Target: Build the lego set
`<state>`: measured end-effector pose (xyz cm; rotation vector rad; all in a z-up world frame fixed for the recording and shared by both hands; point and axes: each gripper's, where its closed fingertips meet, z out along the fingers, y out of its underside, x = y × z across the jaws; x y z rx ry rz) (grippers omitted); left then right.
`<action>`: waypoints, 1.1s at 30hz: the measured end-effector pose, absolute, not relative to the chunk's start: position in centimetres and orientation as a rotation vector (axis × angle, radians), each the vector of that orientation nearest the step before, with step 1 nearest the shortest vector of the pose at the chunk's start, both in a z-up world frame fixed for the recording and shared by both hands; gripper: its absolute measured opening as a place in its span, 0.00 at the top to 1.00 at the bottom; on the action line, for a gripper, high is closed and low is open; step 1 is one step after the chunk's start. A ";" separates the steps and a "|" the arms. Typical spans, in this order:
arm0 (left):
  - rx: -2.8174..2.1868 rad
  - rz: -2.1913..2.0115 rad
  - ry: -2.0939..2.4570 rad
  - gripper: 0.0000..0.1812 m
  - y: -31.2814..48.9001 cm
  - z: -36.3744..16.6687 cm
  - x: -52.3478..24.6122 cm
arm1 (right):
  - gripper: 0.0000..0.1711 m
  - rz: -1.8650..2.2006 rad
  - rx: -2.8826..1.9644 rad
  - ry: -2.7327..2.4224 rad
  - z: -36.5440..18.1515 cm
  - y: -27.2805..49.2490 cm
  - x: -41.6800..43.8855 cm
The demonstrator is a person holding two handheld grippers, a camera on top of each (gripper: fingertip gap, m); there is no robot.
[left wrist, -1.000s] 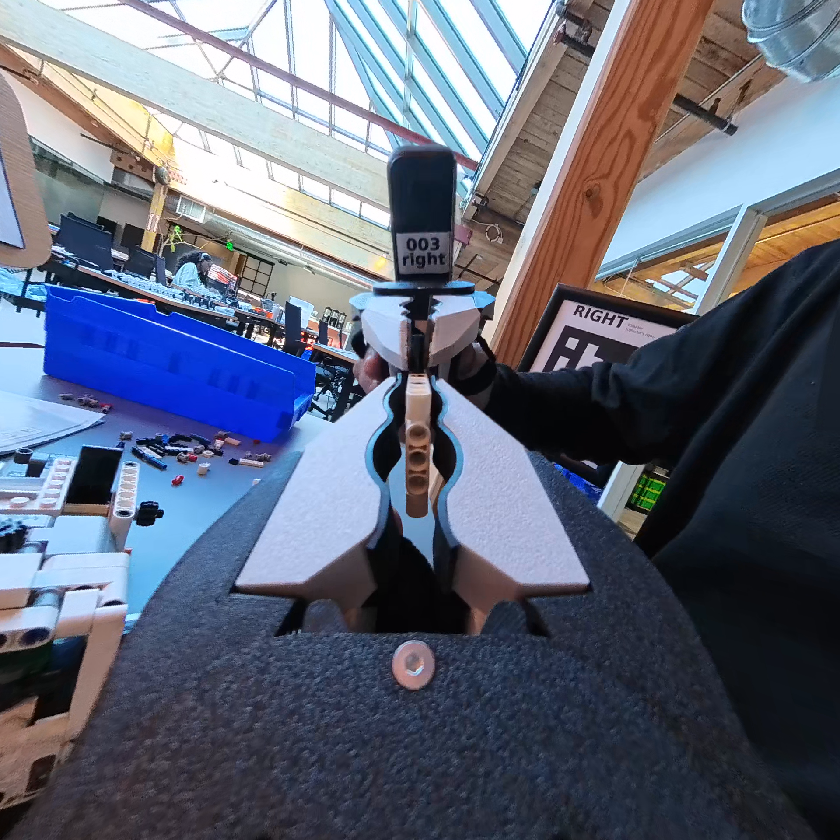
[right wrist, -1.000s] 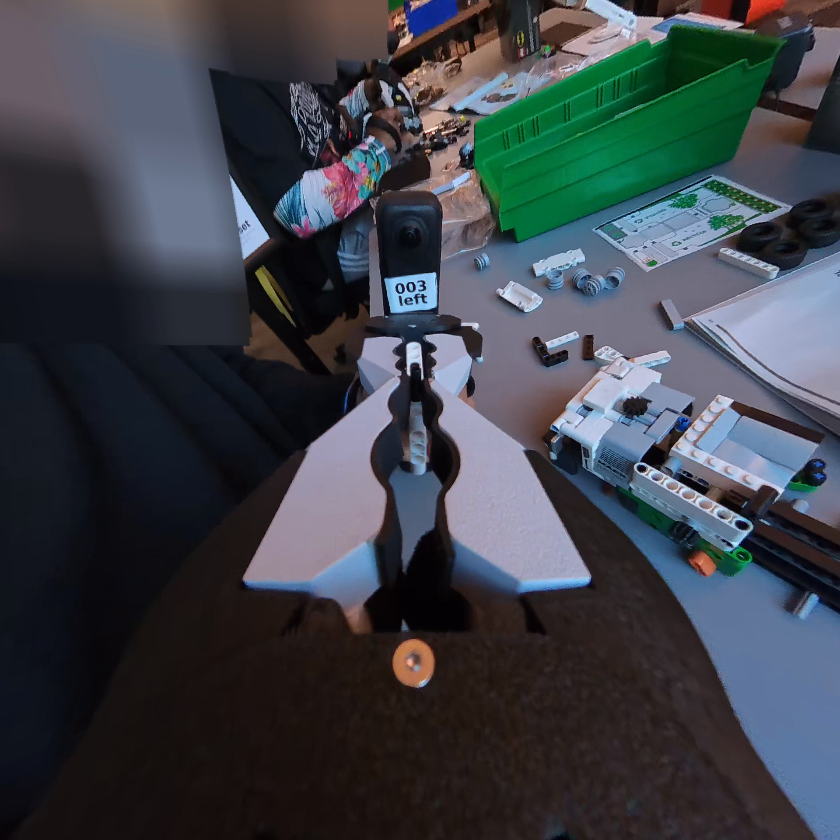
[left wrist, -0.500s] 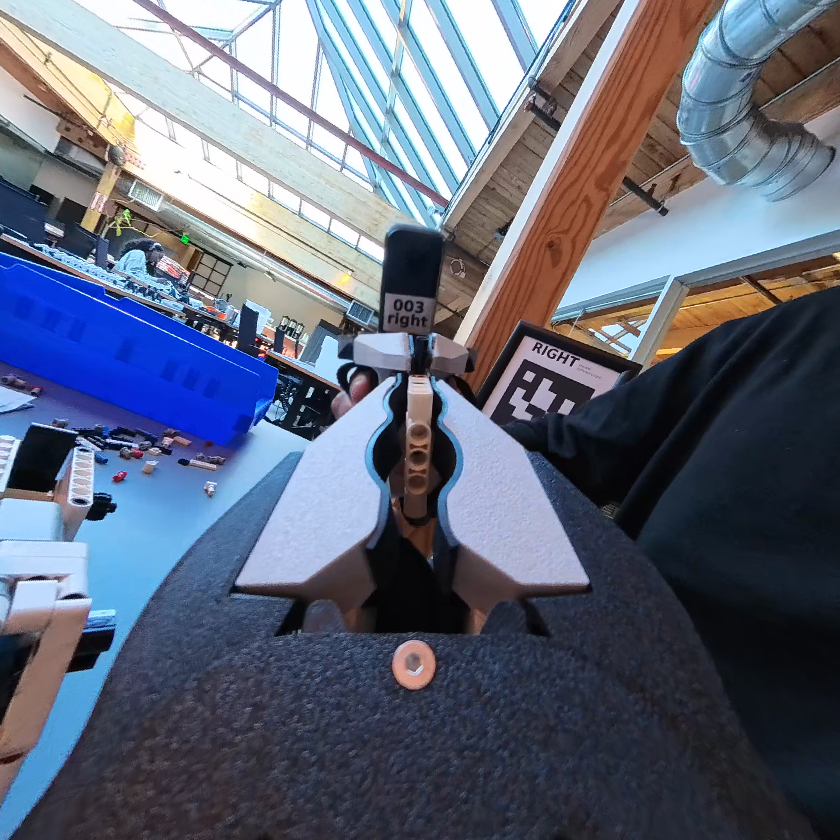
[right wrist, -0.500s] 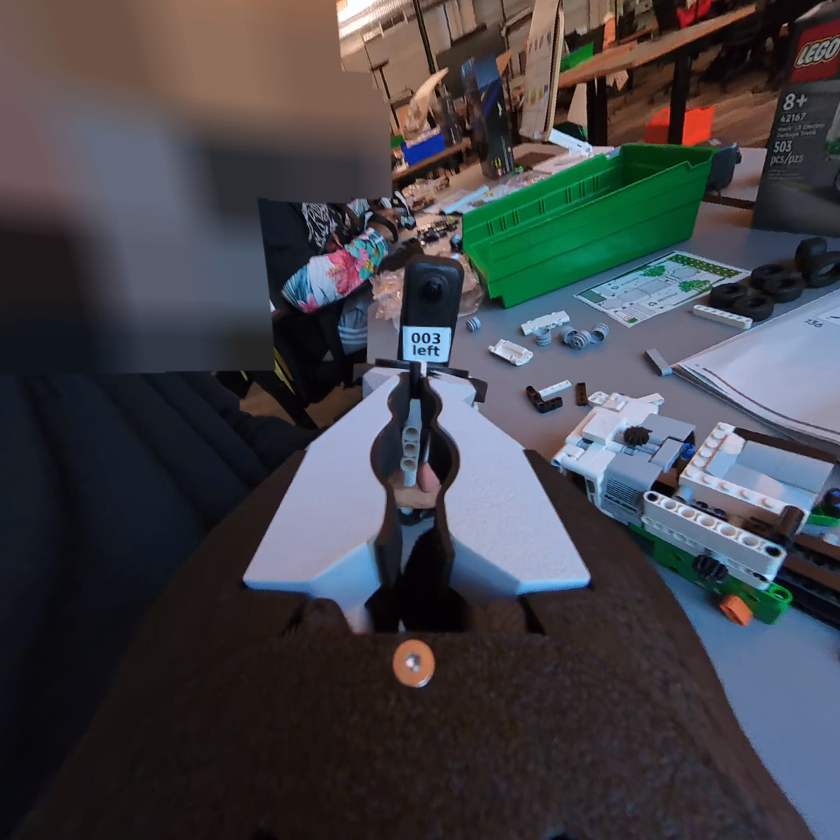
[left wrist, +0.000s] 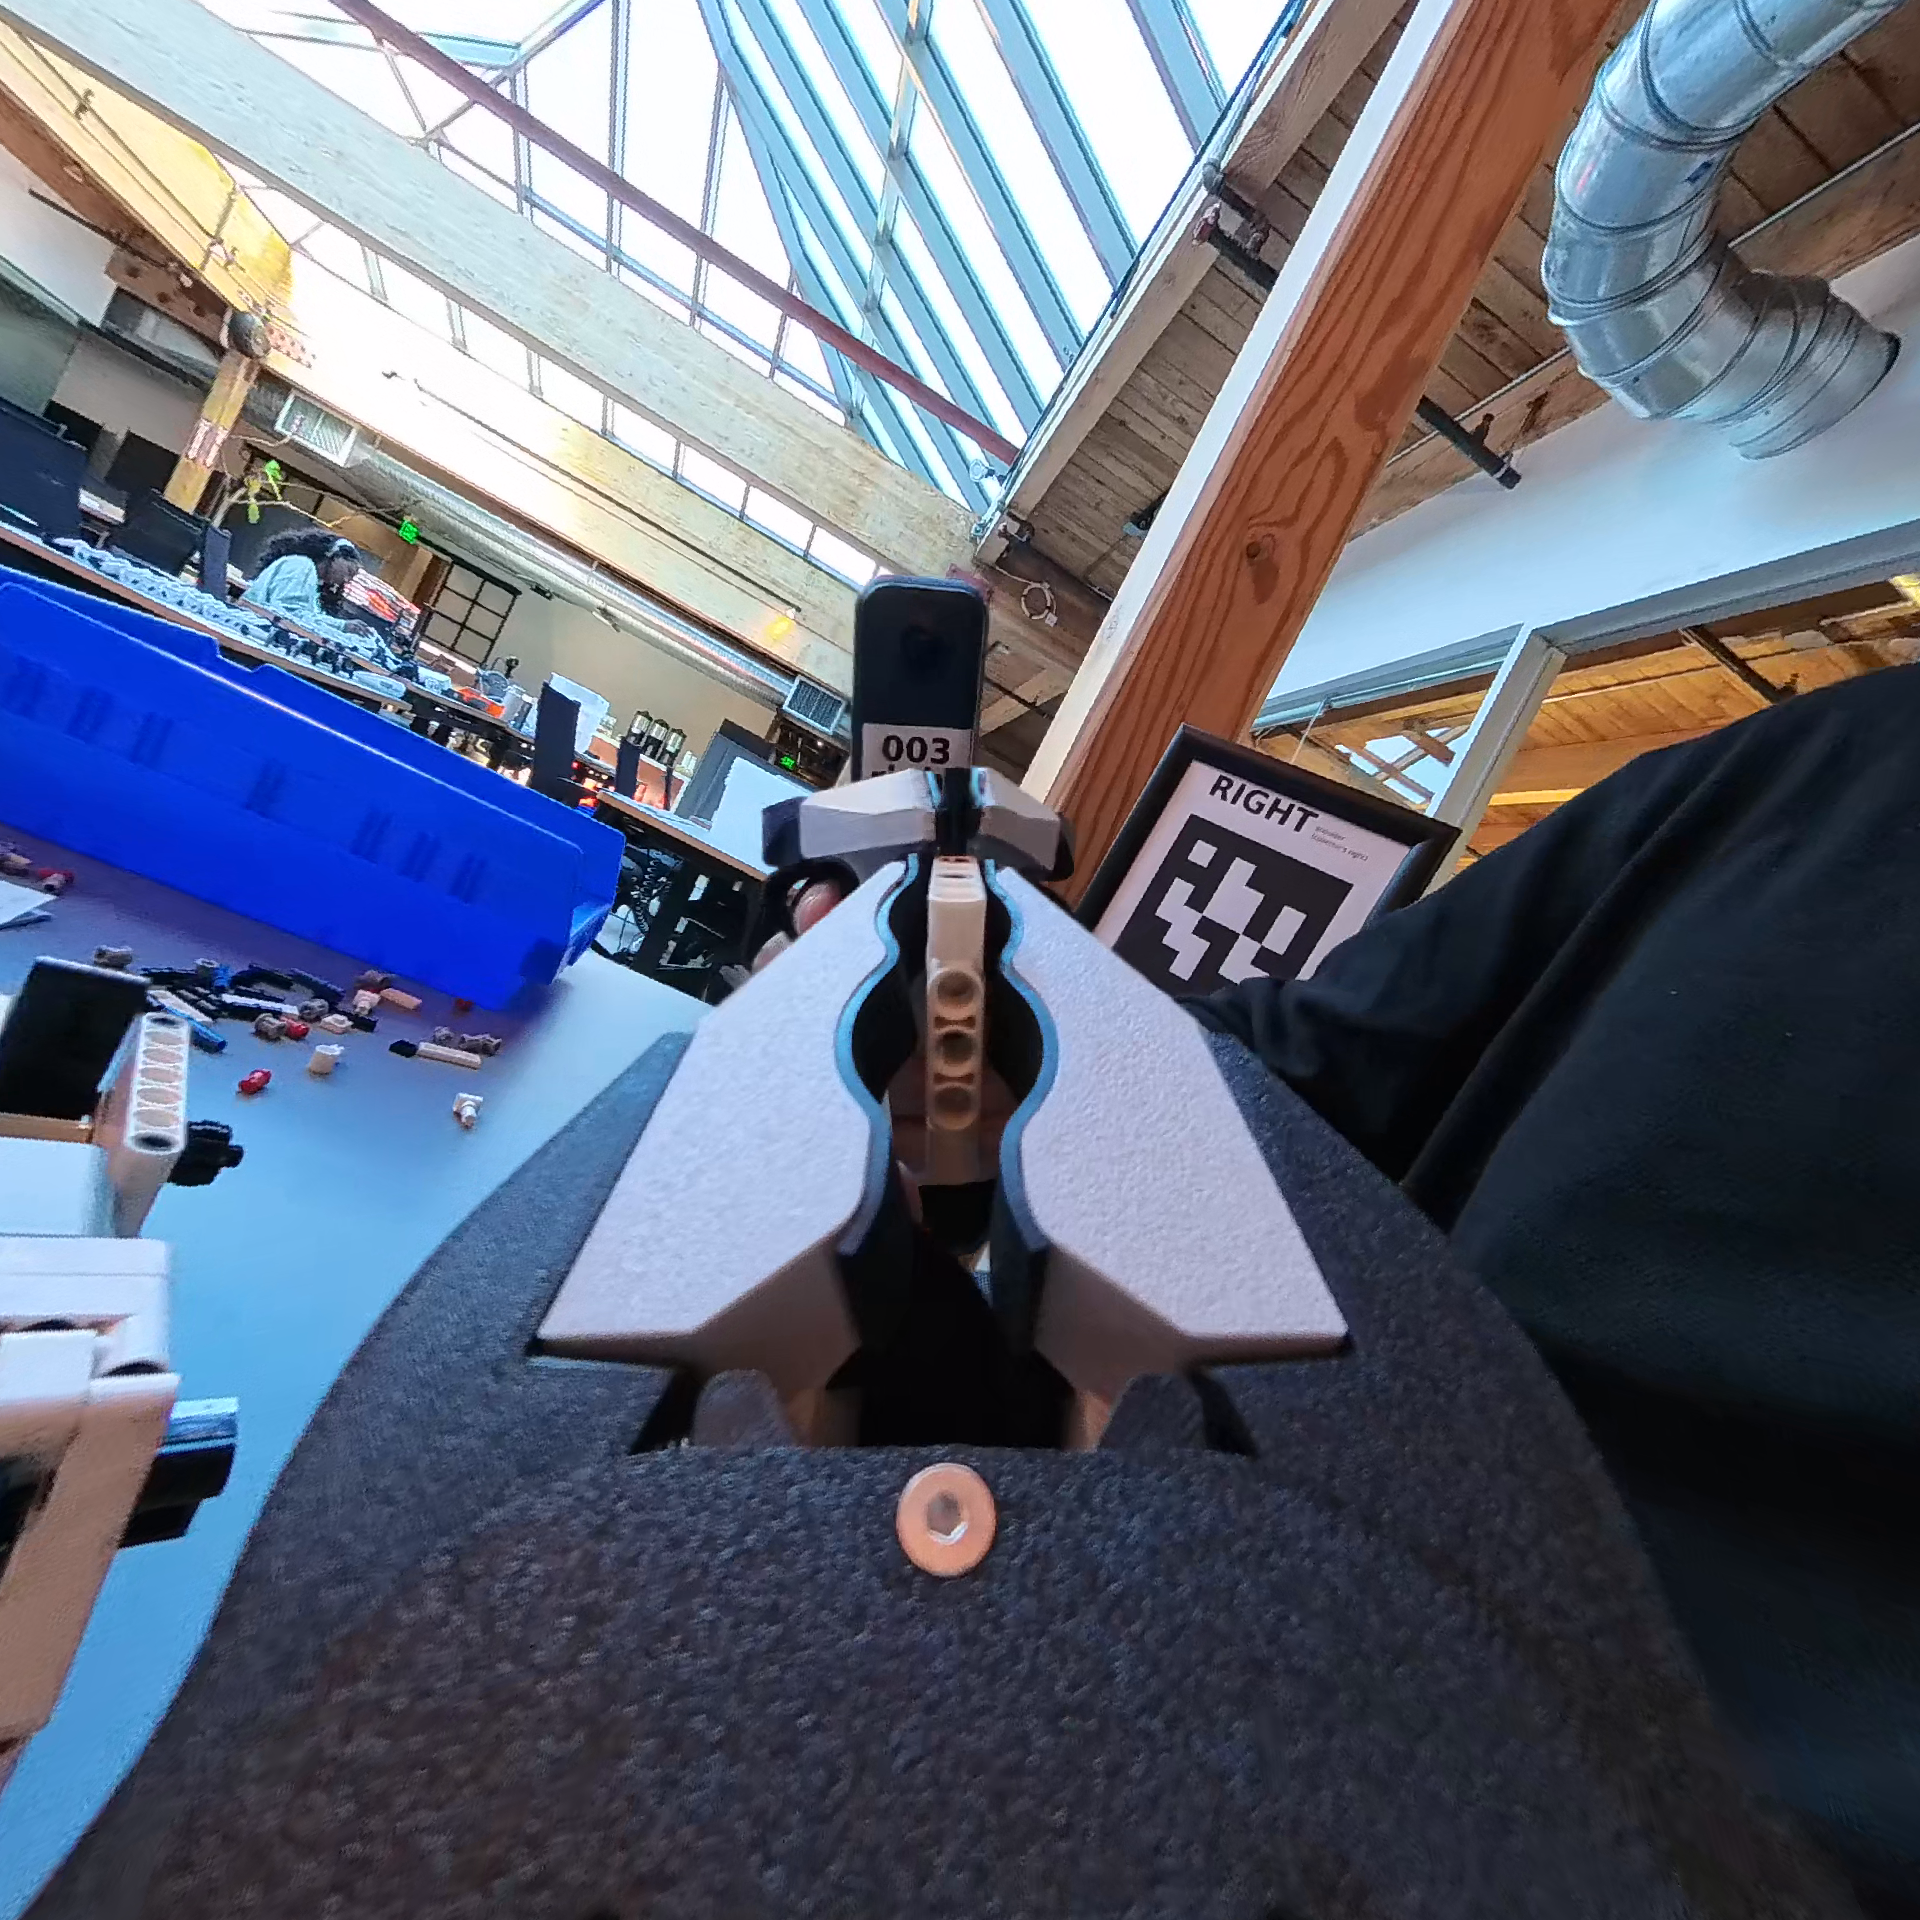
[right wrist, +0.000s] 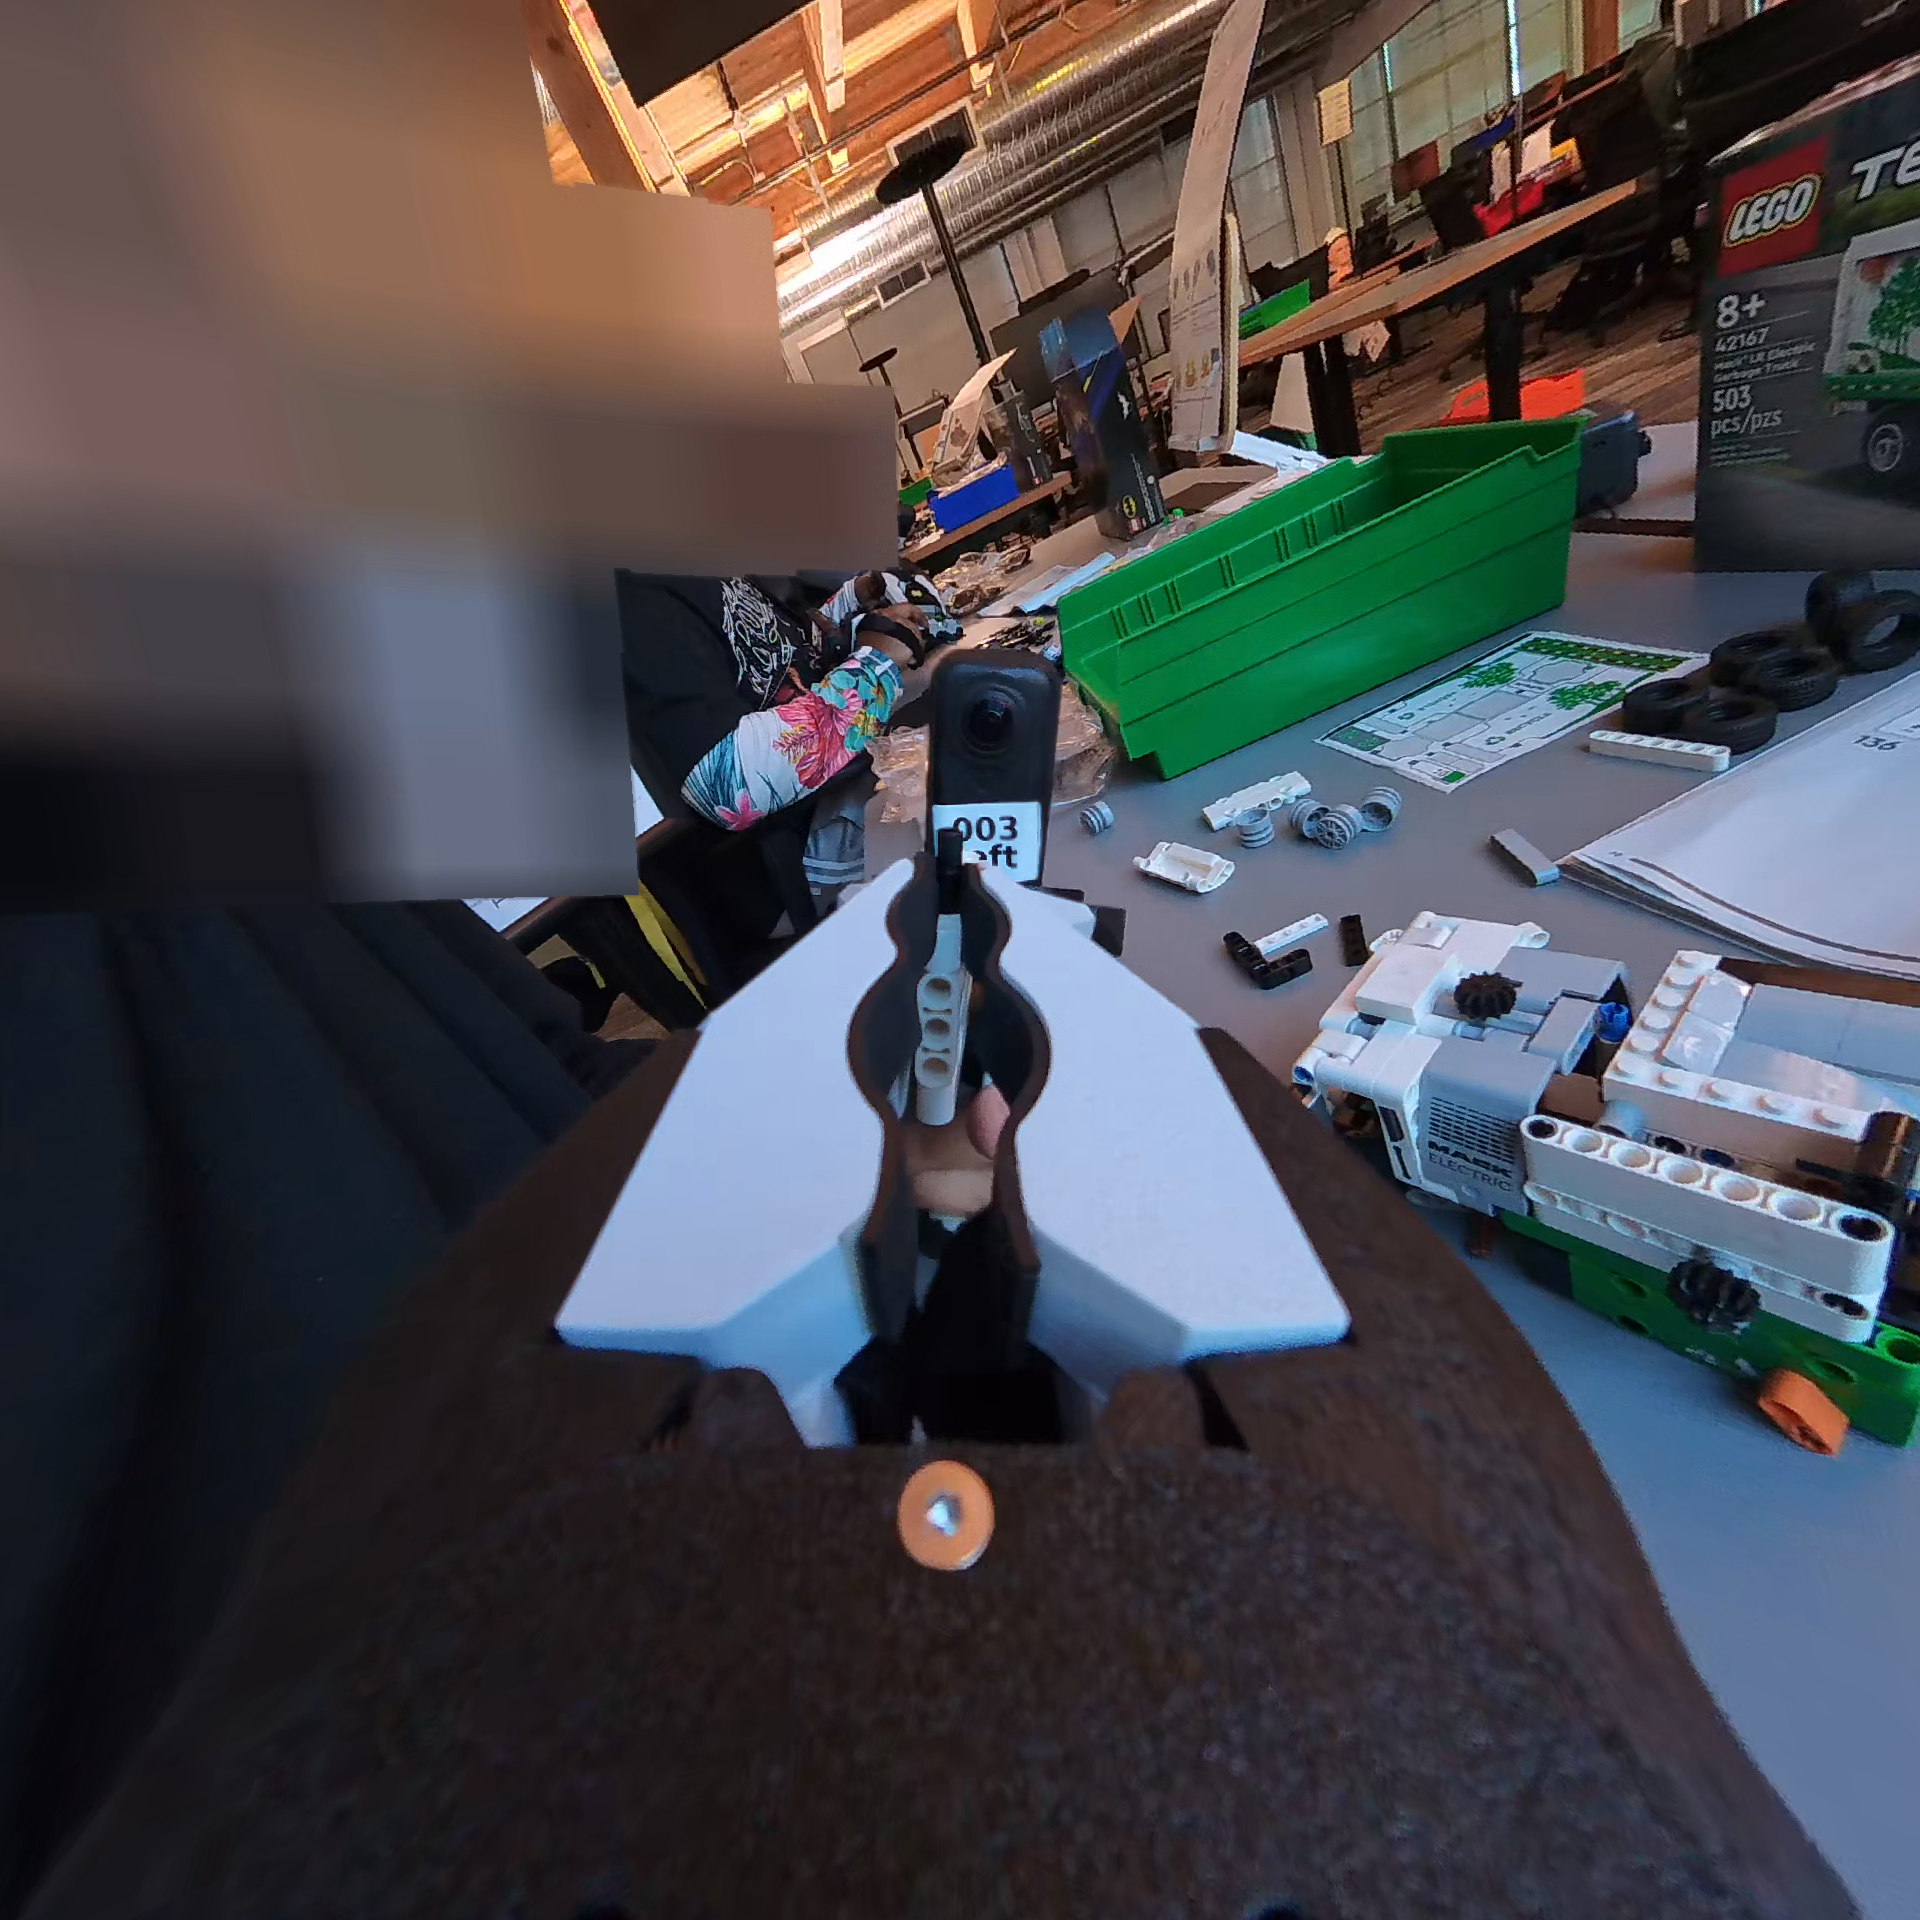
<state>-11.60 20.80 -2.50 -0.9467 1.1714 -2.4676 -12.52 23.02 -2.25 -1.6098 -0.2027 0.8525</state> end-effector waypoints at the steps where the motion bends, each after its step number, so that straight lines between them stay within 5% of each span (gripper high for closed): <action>1: -0.948 -2.475 1.166 0.97 20.9 -2.5 -11.6 | 0.98 0.852 -1.610 -0.205 -2.3 23.0 -12.5; 33: -1.017 -1.918 1.360 0.97 20.7 -5.3 -9.5 | 0.98 0.564 -1.744 -0.201 -4.8 22.5 -10.6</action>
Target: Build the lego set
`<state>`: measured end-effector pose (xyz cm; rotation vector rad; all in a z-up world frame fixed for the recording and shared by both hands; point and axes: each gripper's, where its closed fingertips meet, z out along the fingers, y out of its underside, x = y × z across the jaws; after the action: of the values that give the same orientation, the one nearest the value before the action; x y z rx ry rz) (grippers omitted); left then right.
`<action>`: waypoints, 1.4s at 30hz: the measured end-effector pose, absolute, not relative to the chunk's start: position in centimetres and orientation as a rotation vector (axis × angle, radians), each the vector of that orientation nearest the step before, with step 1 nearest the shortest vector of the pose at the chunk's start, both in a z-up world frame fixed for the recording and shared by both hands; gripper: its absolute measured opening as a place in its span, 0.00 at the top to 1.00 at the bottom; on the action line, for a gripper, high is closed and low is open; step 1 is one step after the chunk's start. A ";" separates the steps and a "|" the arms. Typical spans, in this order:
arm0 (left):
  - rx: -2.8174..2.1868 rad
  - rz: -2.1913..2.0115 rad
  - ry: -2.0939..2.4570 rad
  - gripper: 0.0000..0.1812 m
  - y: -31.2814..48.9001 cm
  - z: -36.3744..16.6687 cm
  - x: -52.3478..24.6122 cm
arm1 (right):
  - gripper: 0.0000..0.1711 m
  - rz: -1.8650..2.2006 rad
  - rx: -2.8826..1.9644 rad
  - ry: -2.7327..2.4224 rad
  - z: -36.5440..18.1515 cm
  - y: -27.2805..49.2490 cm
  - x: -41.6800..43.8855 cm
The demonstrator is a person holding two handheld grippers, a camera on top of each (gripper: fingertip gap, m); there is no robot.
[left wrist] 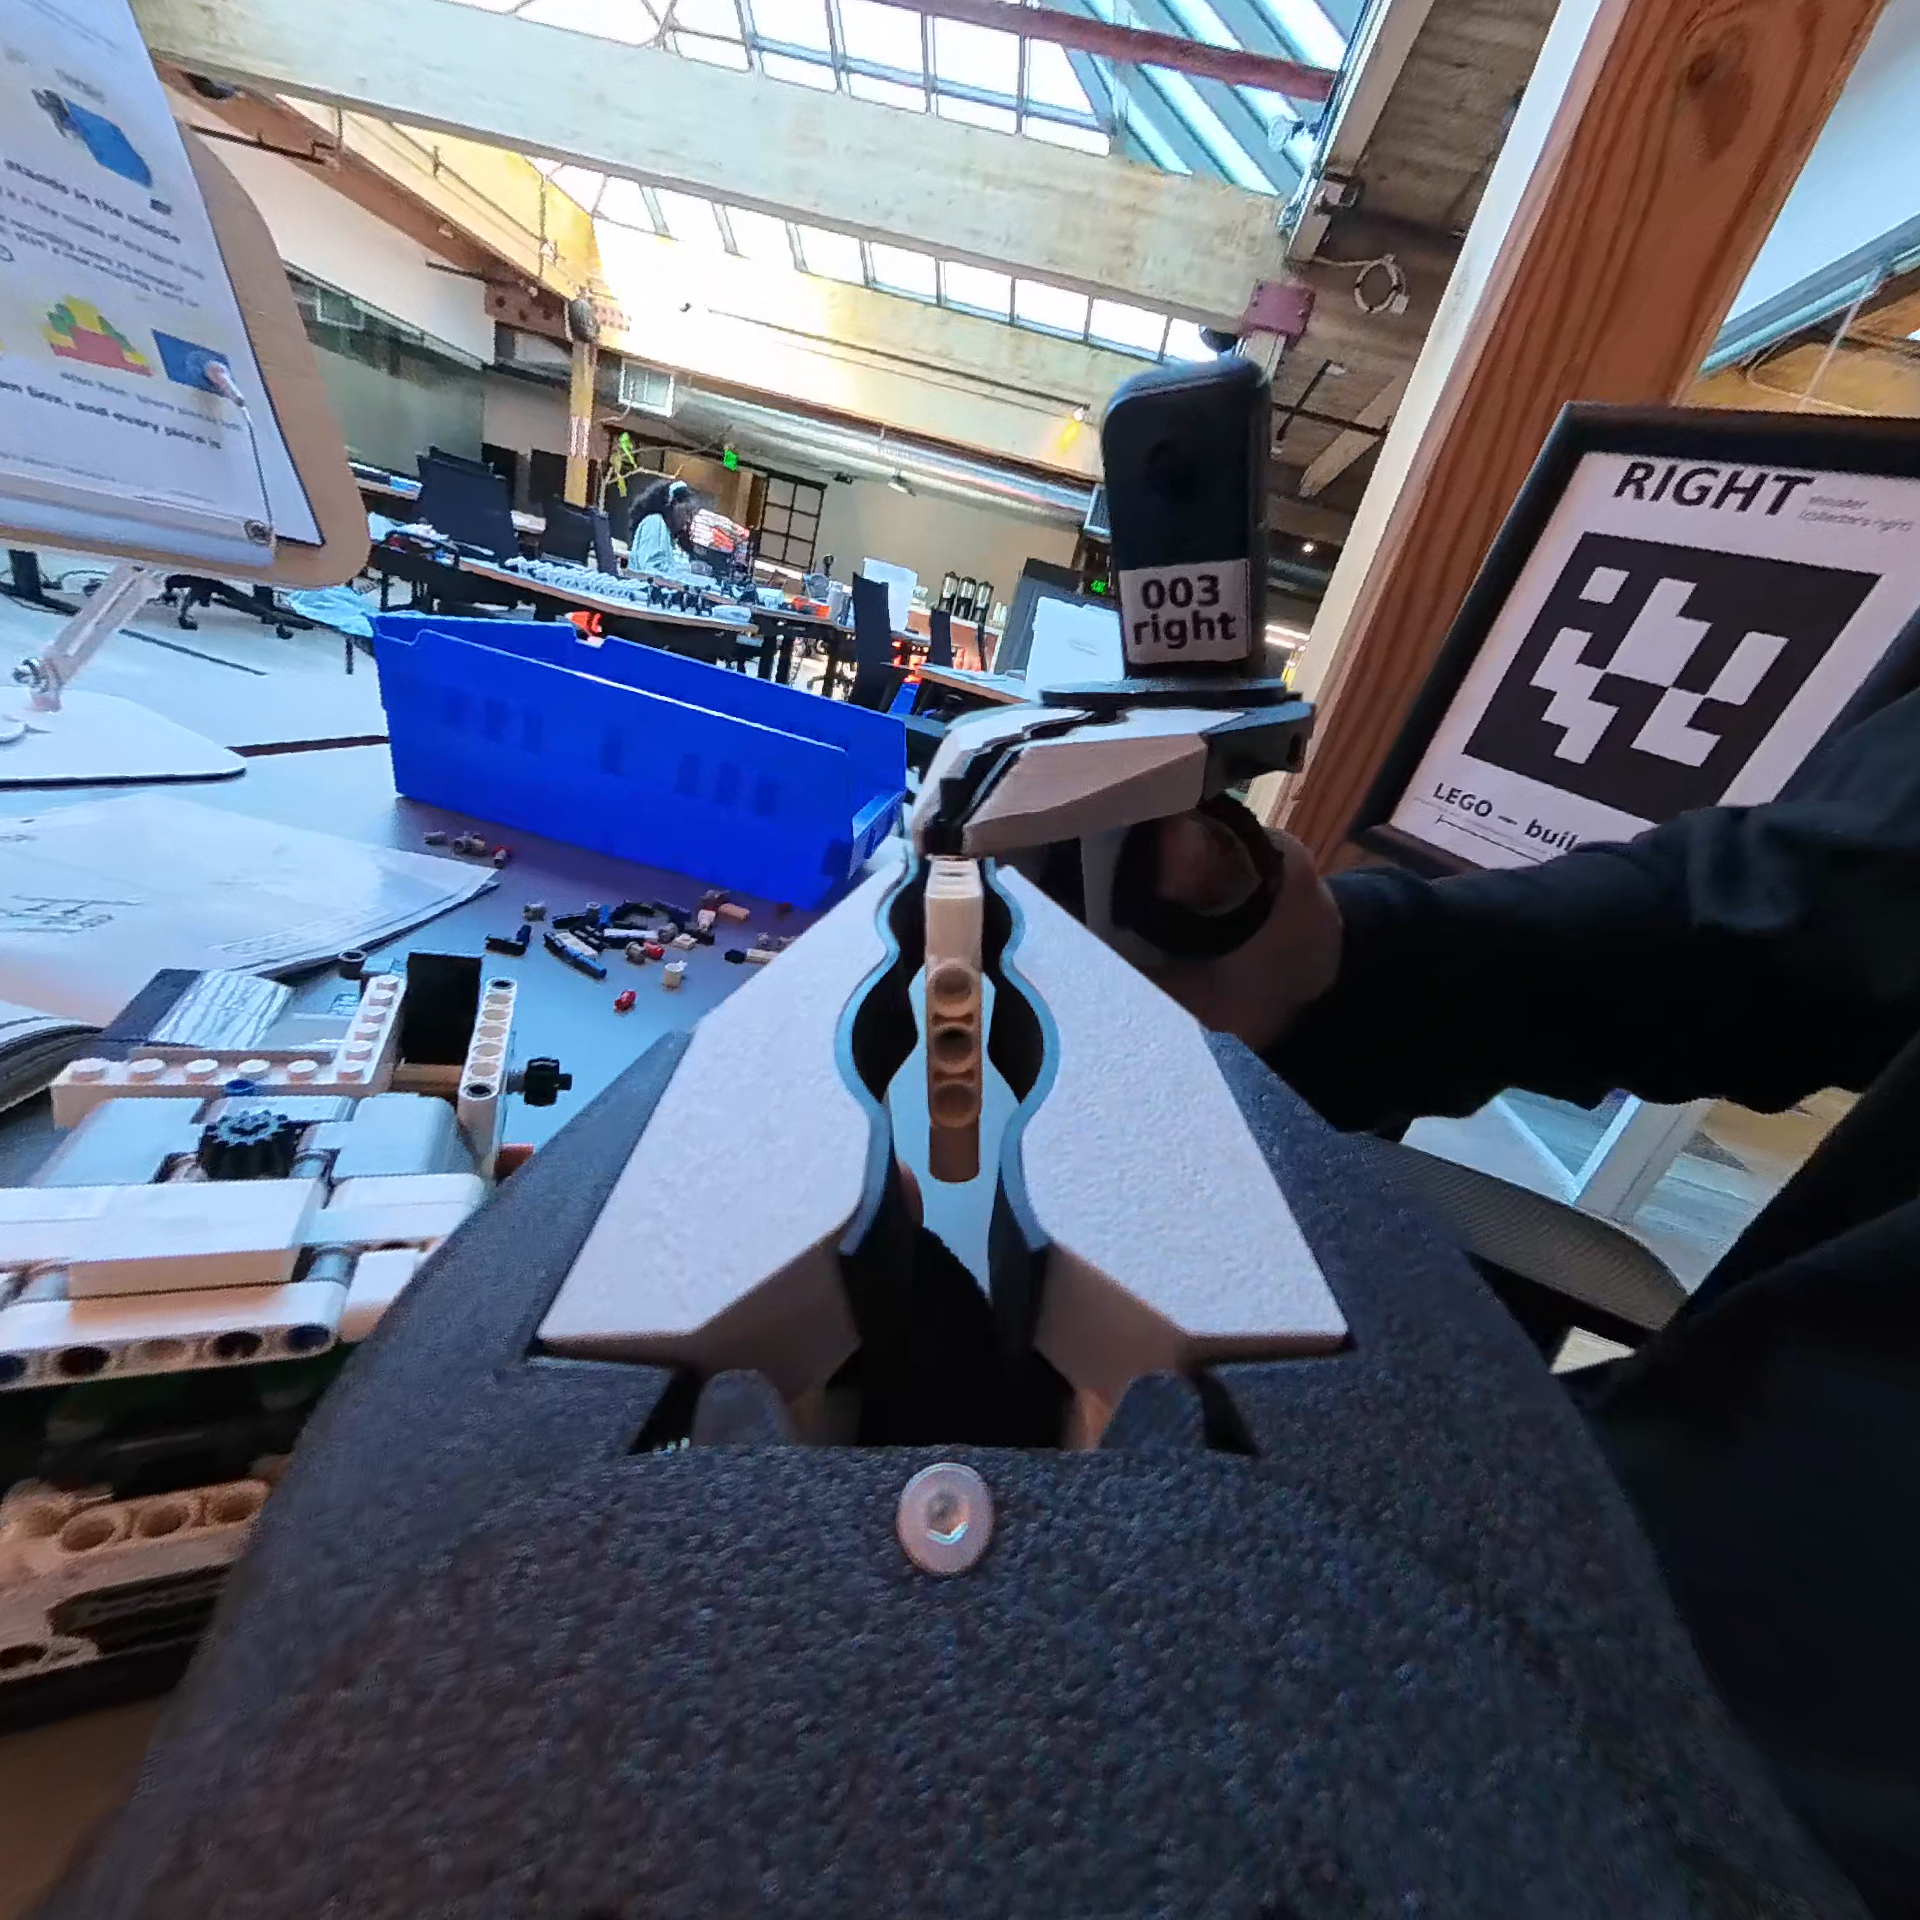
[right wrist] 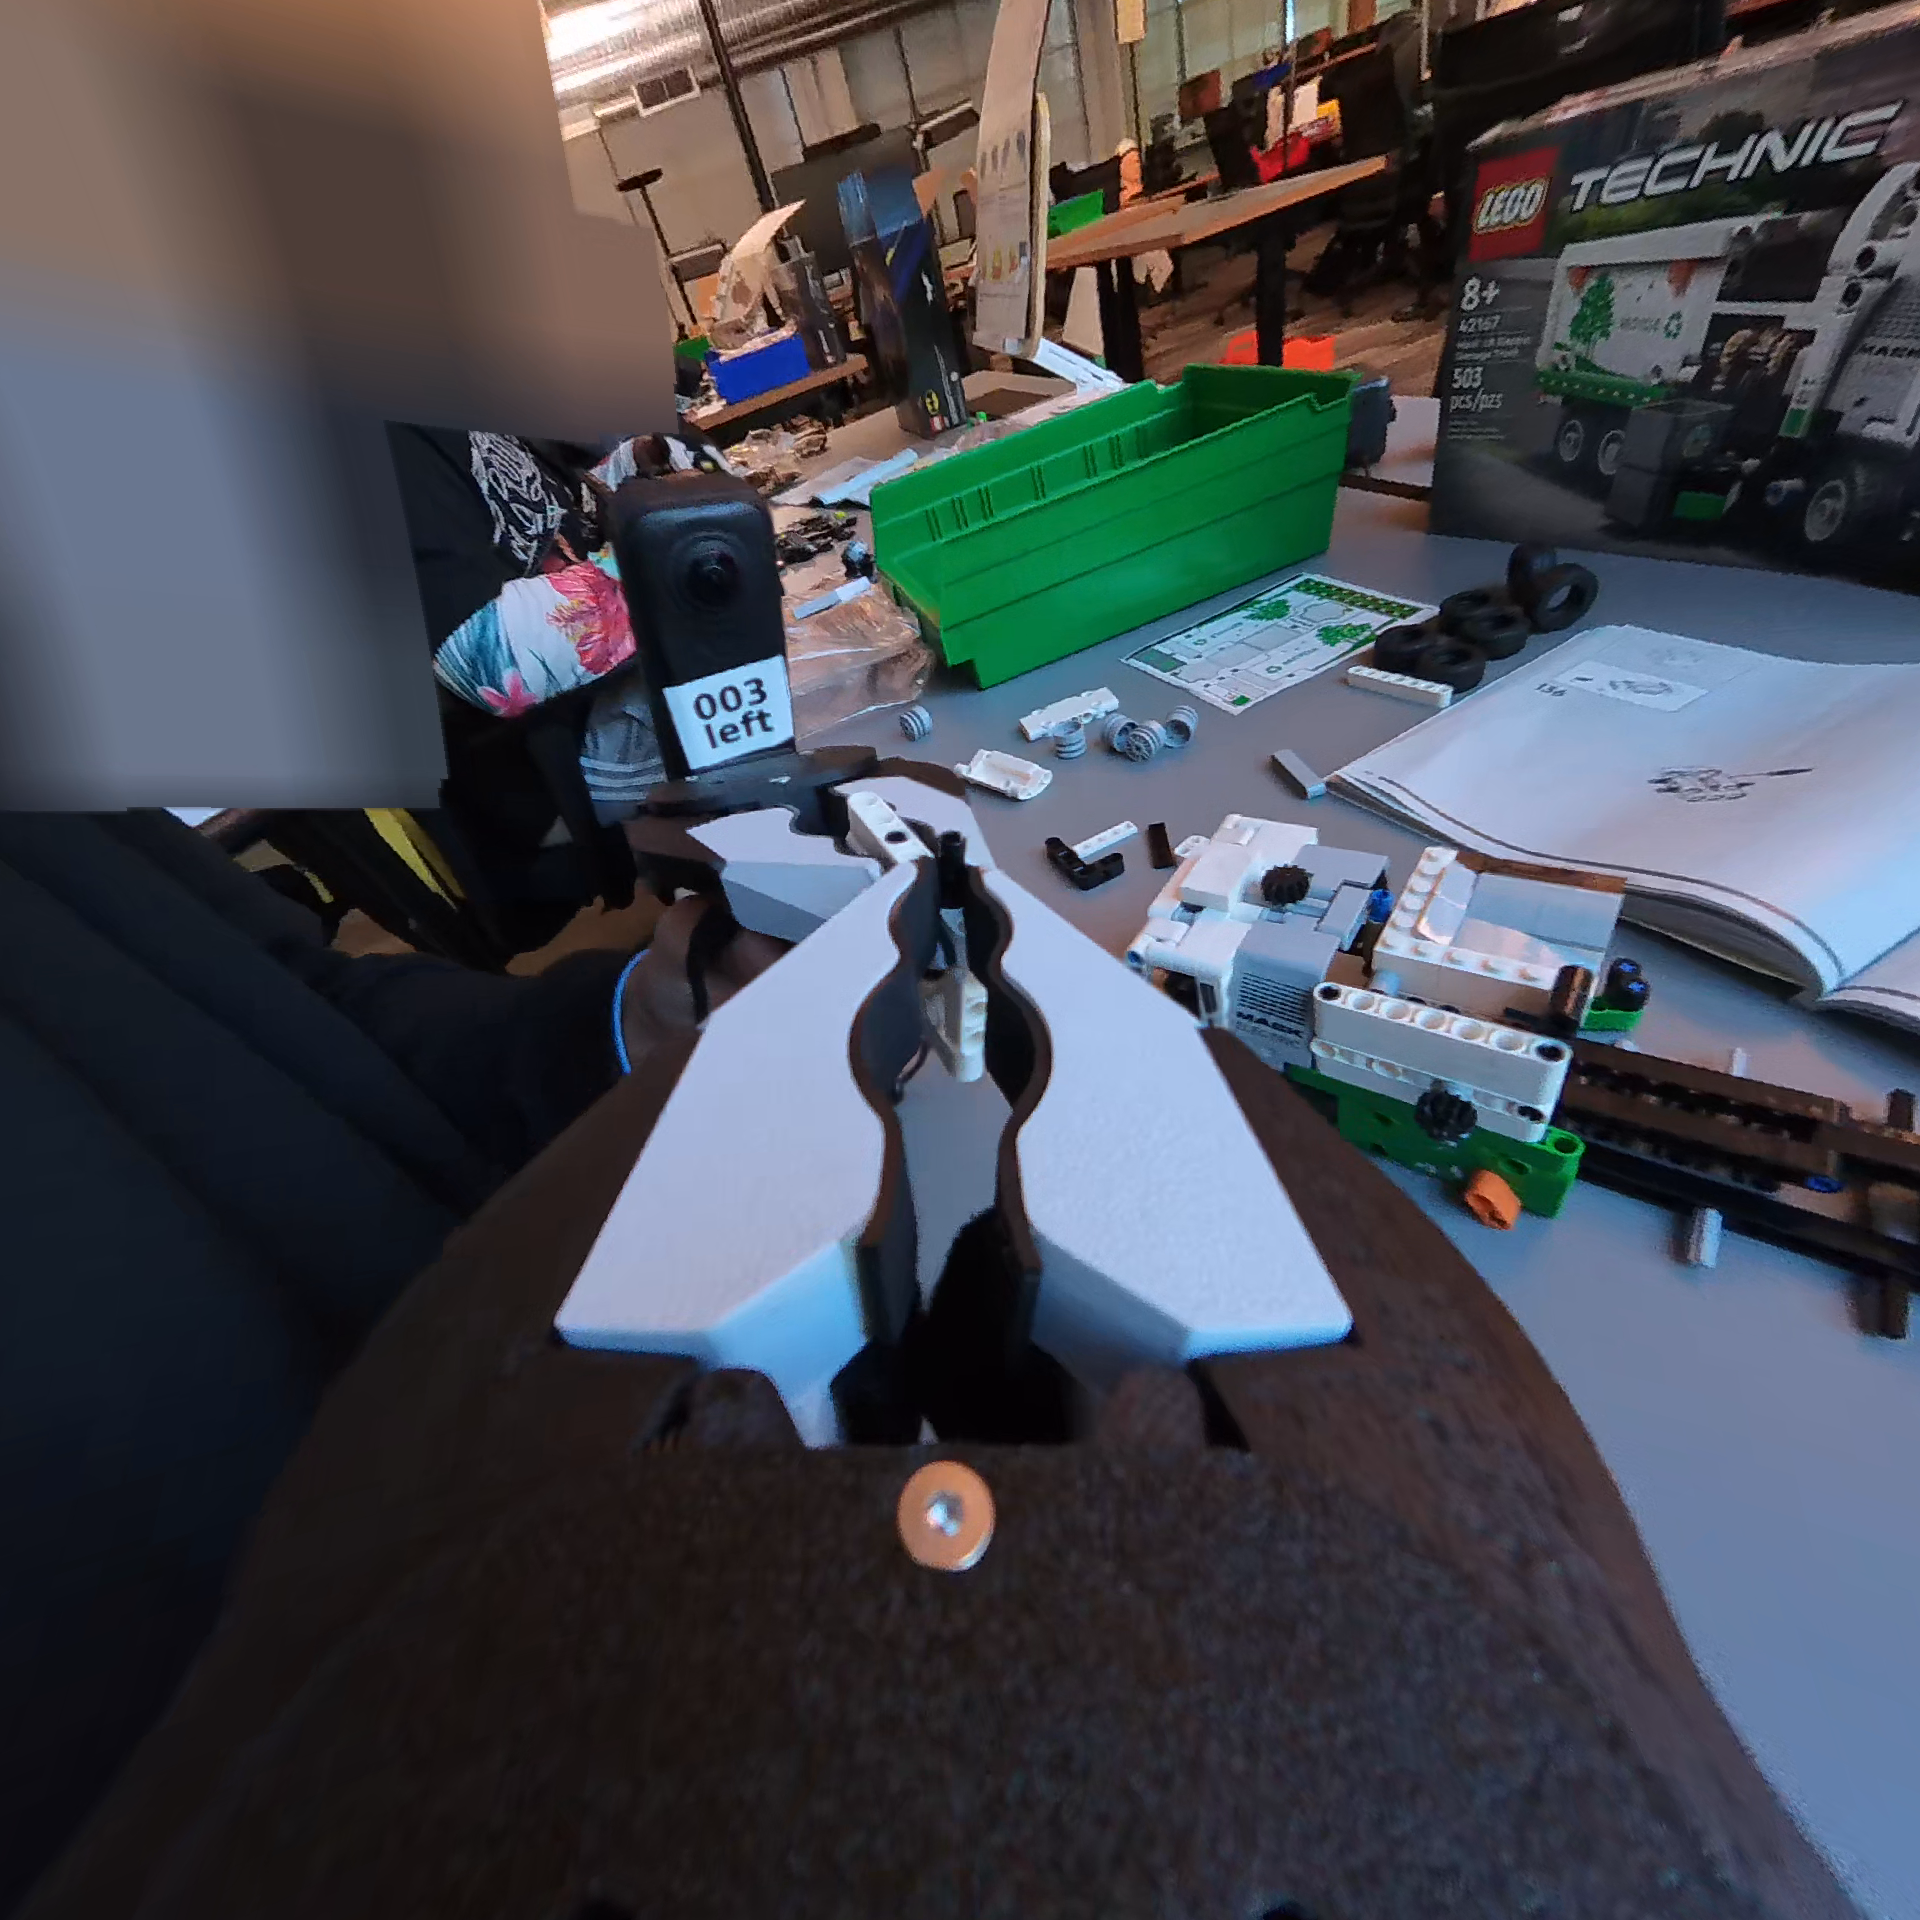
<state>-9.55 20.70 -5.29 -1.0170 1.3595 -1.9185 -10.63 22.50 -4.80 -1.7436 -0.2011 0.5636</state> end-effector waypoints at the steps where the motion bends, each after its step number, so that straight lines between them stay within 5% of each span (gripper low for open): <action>1: -1.010 -1.917 1.356 0.97 20.6 -5.2 -9.5 | 0.98 0.558 -1.731 -0.208 -4.7 22.4 -10.6; 21: -0.993 -1.911 1.368 0.97 20.0 -5.3 -9.5 | 0.91 0.569 -1.688 -0.197 -3.0 21.9 -9.9; 42: -1.006 -1.949 1.336 0.97 20.3 -5.0 -9.7 | 0.98 0.613 -1.692 -0.195 -4.2 22.2 -10.8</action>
<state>-9.67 20.29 -5.01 -1.0057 1.3361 -1.9493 -10.83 22.17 -4.17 -1.6922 -0.1946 0.6126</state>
